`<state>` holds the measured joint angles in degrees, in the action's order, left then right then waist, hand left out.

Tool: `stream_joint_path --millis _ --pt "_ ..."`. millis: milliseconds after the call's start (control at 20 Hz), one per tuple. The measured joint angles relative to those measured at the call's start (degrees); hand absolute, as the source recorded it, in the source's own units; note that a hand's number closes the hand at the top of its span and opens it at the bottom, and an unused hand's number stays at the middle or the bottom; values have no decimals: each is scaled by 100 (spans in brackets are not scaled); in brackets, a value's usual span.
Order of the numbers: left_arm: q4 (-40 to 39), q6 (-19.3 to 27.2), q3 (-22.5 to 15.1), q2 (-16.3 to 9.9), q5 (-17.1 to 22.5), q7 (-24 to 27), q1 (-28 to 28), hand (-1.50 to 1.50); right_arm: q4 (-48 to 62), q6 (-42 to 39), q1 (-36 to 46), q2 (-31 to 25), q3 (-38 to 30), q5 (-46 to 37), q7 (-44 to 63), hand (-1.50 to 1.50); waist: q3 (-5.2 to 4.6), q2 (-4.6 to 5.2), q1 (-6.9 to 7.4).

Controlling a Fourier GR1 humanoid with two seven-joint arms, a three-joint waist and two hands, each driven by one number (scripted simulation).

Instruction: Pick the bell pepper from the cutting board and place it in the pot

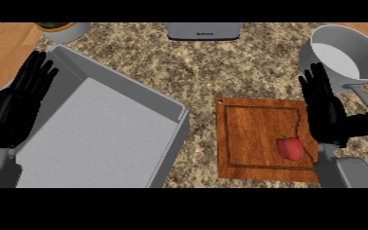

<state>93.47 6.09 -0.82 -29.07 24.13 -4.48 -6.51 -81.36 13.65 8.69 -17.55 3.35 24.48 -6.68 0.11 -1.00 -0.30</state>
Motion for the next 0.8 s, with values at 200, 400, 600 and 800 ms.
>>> stream_joint_path --millis 200,400,600,800 --pt "227 223 -61 -131 -218 138 227 0 -790 -378 -166 -581 -137 -422 -929 150 163 -72 -141" --pt "312 494 -112 -193 -323 207 517 0 -1193 -158 -273 -1434 -741 -1246 -1798 -150 160 -165 -487" --pt "317 862 -316 281 -453 484 767 0 -1443 371 -1044 -1402 -1232 -1750 -2986 -150 77 -76 -577" --pt "233 1144 -625 775 -708 833 868 0 -1950 428 -1995 -991 -1282 -1961 -4507 -150 31 -17 -535"
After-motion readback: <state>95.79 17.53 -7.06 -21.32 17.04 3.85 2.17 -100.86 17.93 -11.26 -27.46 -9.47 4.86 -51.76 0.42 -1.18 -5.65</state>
